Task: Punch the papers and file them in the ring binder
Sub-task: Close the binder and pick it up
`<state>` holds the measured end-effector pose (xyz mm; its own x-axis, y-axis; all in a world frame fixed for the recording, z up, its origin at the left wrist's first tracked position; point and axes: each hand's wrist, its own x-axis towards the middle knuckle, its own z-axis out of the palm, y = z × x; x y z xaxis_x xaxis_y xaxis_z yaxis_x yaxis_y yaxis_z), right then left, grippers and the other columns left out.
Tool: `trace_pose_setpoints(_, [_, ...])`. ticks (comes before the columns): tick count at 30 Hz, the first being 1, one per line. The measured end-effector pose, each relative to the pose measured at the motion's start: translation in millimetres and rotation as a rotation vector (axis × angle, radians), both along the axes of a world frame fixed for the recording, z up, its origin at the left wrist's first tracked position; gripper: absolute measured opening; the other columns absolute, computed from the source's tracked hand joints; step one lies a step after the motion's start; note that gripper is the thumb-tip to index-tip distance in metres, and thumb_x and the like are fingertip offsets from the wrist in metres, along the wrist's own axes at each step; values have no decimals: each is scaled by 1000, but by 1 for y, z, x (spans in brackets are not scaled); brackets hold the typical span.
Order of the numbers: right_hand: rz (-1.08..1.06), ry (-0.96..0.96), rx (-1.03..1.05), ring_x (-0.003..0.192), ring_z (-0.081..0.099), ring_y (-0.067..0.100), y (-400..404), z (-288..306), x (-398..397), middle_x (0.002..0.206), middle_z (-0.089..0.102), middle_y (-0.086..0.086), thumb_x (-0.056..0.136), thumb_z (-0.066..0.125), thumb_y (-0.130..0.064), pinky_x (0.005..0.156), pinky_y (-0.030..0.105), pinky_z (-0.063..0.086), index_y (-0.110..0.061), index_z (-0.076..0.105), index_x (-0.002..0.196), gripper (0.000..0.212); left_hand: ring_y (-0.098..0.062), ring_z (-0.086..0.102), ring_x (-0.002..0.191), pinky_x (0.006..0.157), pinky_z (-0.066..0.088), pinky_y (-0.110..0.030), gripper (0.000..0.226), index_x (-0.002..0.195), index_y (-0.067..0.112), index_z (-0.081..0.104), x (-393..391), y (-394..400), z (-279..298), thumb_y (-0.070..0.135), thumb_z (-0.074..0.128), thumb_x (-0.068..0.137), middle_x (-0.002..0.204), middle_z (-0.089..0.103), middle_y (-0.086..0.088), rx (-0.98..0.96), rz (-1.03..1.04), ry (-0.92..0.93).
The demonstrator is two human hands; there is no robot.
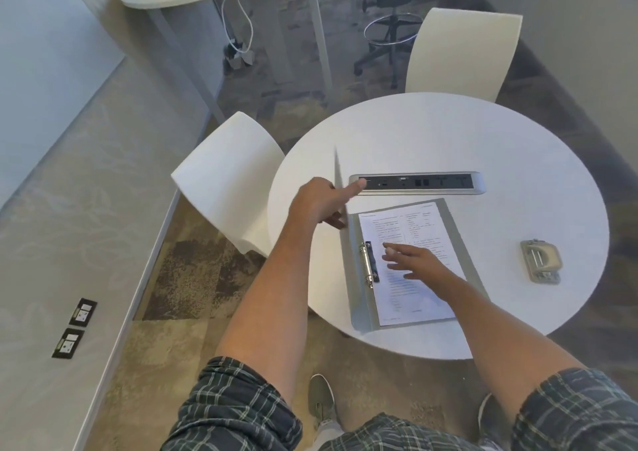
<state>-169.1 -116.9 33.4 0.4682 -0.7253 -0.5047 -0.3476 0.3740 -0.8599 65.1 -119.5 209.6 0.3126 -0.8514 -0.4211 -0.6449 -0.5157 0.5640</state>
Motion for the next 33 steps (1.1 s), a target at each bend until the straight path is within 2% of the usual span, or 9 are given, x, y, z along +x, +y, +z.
trace_pose_setpoints(2, [-34,-68,55,106,74,8,-4,10,-13,128,74,-9,68,67,-89,94,39,52,-39,69,131,80,-18,79,65,71,50,-33,77,99,12,68,-19,-1,-6,85,54,79,91,78,-2,18,-31,102])
trace_pose_setpoints(7, [-165,-253,209,106,74,21,-19,18,-47,120,77,5,84,49,-82,92,41,54,-24,78,120,75,-17,72,103,82,51,-29,60,113,25,75,-62,4,-43,76,61,83,111,74,8,9,-150,150])
trace_pose_setpoints(11, [-425,-412,310,67,75,26,-25,21,-84,82,78,8,89,54,-74,58,30,57,-15,83,88,65,-23,53,138,113,42,-31,56,145,22,60,-80,11,-86,41,71,93,151,57,-3,138,-379,-16])
trace_pose_setpoints(14, [-558,-147,187,66,66,23,-22,12,-112,84,72,7,87,70,-63,62,31,49,-12,79,99,53,-30,43,146,119,37,-41,69,156,27,44,-85,27,-112,32,71,92,164,37,-4,214,-471,-159])
trace_pose_setpoints(18, [-434,277,-47,79,71,23,-12,-10,-127,99,76,12,88,82,-30,74,37,60,-7,75,109,31,-37,46,138,109,45,-48,80,155,31,35,-82,52,-139,35,74,86,162,27,-3,202,-370,-285])
trace_pose_setpoints(20, [-348,476,-110,93,70,27,-5,-16,-125,105,74,9,88,80,-32,84,39,57,-11,74,107,29,-39,46,138,110,44,-48,84,155,34,32,-82,62,-148,41,77,84,165,21,-6,201,-263,-250])
trace_pose_setpoints(24, [-190,777,-123,97,64,27,9,-20,-116,107,67,3,90,70,-46,82,37,50,-21,65,105,30,-38,49,135,109,45,-49,93,160,36,20,-82,74,-162,47,75,86,155,34,-11,210,-157,-178])
trace_pose_setpoints(30, [-118,990,-197,104,65,31,21,-27,-101,113,66,6,97,54,-48,78,37,44,-18,59,116,36,-37,52,132,107,47,-50,89,160,34,18,-86,77,-169,48,72,90,148,43,-11,183,-175,-207])
trace_pose_setpoints(33, [-93,1042,-297,107,66,33,25,-27,-97,119,63,7,98,56,-49,77,38,45,-17,53,125,42,-37,52,129,105,49,-51,89,160,35,17,-89,76,-170,49,71,90,145,45,-12,202,-175,-233])
